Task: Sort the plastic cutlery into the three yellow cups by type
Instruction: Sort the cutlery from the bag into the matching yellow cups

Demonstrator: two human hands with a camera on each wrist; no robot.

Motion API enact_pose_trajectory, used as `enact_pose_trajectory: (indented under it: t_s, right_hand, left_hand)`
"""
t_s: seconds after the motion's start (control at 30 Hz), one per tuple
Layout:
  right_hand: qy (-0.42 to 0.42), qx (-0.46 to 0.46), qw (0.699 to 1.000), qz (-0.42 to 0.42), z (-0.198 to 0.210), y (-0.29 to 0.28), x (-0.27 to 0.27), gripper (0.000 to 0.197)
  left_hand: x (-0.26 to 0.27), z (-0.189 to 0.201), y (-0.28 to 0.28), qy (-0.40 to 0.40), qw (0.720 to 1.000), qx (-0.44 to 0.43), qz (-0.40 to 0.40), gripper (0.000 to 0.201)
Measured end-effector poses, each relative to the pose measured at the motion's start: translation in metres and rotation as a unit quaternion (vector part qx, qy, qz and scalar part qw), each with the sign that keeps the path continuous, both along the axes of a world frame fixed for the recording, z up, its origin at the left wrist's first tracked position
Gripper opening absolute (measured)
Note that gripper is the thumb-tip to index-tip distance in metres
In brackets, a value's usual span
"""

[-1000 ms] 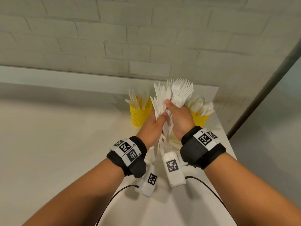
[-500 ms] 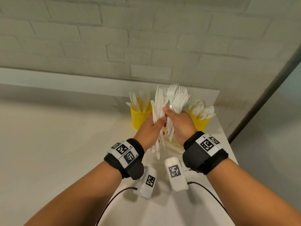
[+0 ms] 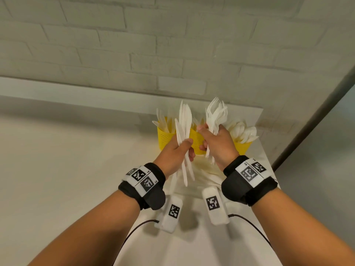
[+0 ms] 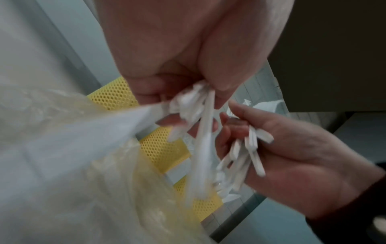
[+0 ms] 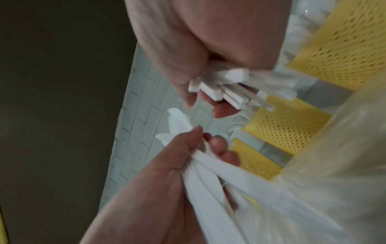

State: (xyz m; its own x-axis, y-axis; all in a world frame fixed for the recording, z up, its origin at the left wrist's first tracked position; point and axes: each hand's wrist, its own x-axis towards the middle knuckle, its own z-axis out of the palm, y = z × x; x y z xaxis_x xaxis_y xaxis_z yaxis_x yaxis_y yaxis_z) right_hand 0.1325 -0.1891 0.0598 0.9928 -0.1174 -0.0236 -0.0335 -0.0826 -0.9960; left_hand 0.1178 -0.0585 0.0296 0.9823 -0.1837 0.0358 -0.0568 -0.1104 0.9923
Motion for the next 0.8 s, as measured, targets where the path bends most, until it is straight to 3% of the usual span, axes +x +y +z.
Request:
enact_pose_trajectory:
  t_s: [0.17,0.27,0.33,0.43,0.57,0.8]
  right_hand:
    - [0.058,0.027,0.998,0.002,-0.008,-0.003,-0.006,0.019]
    - [0.109,0.068,0.99,0.057,-0.009,-0.002,-0.012,0.015]
    - [0.14,0.104,0.981,0.085,-0.009,-0.001,-0.015,0.019]
    - [0.169,0.164,0.967,0.101,-0.006,0.003,-0.016,0.025]
    - [0.198,0.192,0.954,0.121,-0.002,0.006,-0.013,0.029]
    - [0.194,0.179,0.959,0.105,0.0,0.007,-0.012,0.031]
  left_hand:
    - [0.004,0.009,0.004,-0.053,0.997,-0.013,0.051,0.027]
    - [0.009,0.023,0.005,-0.076,0.991,-0.095,0.057,0.016]
    - [0.015,0.036,0.006,-0.089,0.983,-0.146,0.07,0.02]
    - [0.021,0.051,0.004,-0.135,0.971,-0.177,0.082,0.012]
    - [0.022,0.051,0.001,-0.16,0.968,-0.171,0.093,0.011]
    - [0.018,0.046,0.0,-0.179,0.971,-0.144,0.06,0.011]
